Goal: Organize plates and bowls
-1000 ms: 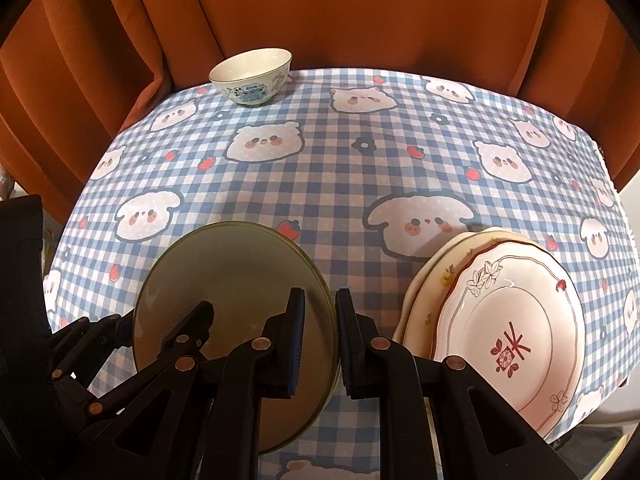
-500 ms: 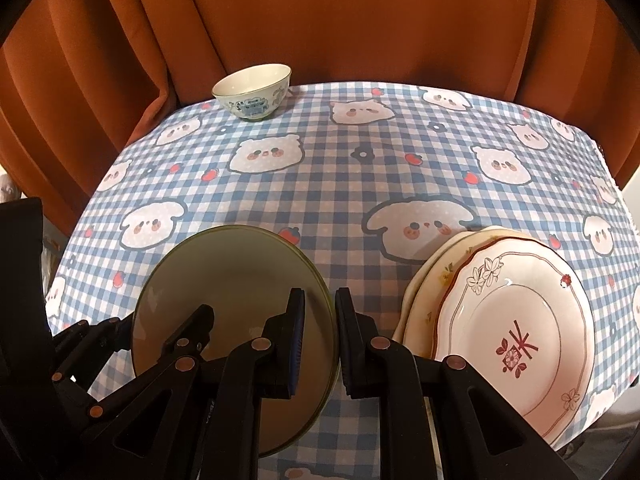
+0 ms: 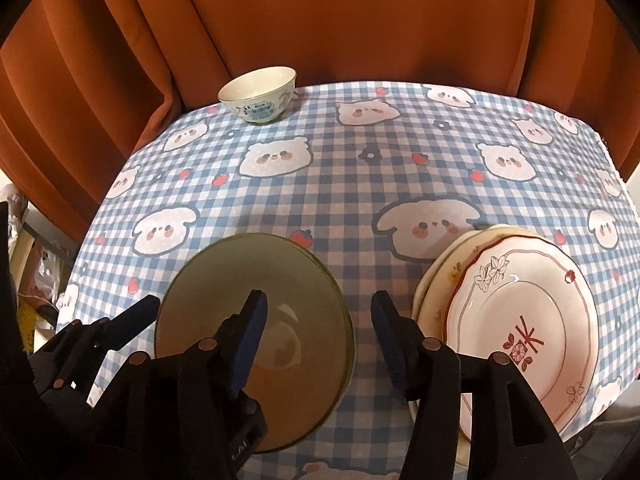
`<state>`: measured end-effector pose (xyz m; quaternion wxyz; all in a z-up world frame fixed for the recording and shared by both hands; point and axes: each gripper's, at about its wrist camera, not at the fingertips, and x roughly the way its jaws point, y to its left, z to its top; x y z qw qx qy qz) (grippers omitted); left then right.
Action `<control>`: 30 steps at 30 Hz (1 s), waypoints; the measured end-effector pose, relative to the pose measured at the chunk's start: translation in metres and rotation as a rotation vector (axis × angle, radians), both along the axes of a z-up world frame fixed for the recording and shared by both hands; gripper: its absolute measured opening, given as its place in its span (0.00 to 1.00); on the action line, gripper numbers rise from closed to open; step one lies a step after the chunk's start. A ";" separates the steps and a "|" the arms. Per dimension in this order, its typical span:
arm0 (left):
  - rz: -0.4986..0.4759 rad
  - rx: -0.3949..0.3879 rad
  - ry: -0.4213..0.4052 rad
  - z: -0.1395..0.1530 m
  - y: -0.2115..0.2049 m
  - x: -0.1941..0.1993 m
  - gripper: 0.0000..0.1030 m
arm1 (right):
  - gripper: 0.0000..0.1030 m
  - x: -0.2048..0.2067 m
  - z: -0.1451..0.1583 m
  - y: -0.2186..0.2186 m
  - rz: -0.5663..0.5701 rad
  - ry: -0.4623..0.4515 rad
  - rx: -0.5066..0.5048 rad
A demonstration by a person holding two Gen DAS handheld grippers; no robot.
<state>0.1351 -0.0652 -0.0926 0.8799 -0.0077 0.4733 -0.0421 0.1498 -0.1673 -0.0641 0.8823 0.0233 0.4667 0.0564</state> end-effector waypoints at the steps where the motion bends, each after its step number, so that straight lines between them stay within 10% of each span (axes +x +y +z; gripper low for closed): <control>1: -0.004 -0.007 -0.005 0.002 0.002 0.001 0.73 | 0.59 0.001 0.001 0.002 0.000 -0.001 -0.004; 30: -0.058 -0.014 -0.179 0.090 0.081 0.107 0.79 | 0.65 0.093 0.097 0.087 -0.123 -0.177 -0.064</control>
